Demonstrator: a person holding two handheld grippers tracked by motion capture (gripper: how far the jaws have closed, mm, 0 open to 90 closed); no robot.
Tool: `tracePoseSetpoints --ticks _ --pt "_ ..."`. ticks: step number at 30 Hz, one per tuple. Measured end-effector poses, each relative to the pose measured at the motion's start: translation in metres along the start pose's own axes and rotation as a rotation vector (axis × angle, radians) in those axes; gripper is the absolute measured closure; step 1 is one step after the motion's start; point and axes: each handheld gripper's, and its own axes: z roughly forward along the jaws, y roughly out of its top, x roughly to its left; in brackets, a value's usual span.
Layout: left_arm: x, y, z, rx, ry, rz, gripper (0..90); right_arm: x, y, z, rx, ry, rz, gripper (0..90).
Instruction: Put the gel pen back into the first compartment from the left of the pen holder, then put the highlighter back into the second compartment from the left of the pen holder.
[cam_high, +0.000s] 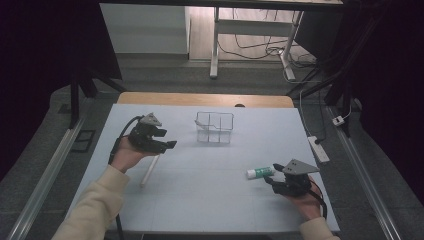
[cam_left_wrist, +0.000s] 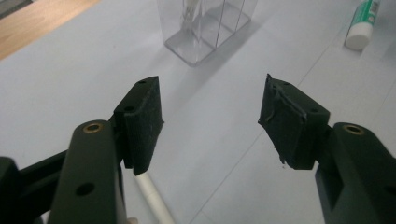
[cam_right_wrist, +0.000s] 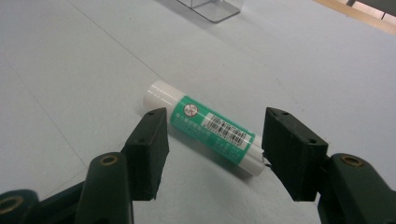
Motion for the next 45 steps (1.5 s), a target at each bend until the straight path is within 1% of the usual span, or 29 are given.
tracePoseSetpoints --ticks 4,6,14,17,21,27,31,34,45 --pt "0.004 -0.008 -0.001 0.013 0.004 -0.024 38.4 0.000 0.000 0.000 0.004 -0.001 0.001 40.3" --pt "0.006 -0.012 -0.001 0.011 0.010 -0.034 38.3 0.000 0.000 0.000 0.004 -0.001 -0.001 40.2" --pt "0.013 -0.021 0.000 0.032 0.022 -0.062 38.0 0.000 0.000 0.001 0.005 -0.003 -0.001 40.2" --pt "0.015 -0.025 0.004 0.051 0.032 -0.066 38.0 0.000 0.000 0.001 0.002 -0.004 0.000 40.2" --pt "0.021 -0.029 0.011 0.076 0.040 -0.084 38.1 0.000 0.000 0.002 0.009 -0.006 -0.008 40.2" --pt "0.025 -0.032 0.019 0.112 0.057 -0.100 38.4 0.001 0.000 0.003 0.011 -0.007 -0.011 40.2" --pt "0.028 -0.033 0.028 0.158 0.071 -0.108 38.9 0.001 0.001 0.003 0.002 -0.008 -0.012 40.2" --pt "0.030 -0.034 0.036 0.191 0.077 -0.112 39.8 0.001 0.001 0.003 0.008 -0.011 -0.017 40.2" --pt "0.034 -0.037 0.054 0.266 0.085 -0.121 40.2 0.001 0.001 0.003 0.016 -0.010 -0.020 40.2"
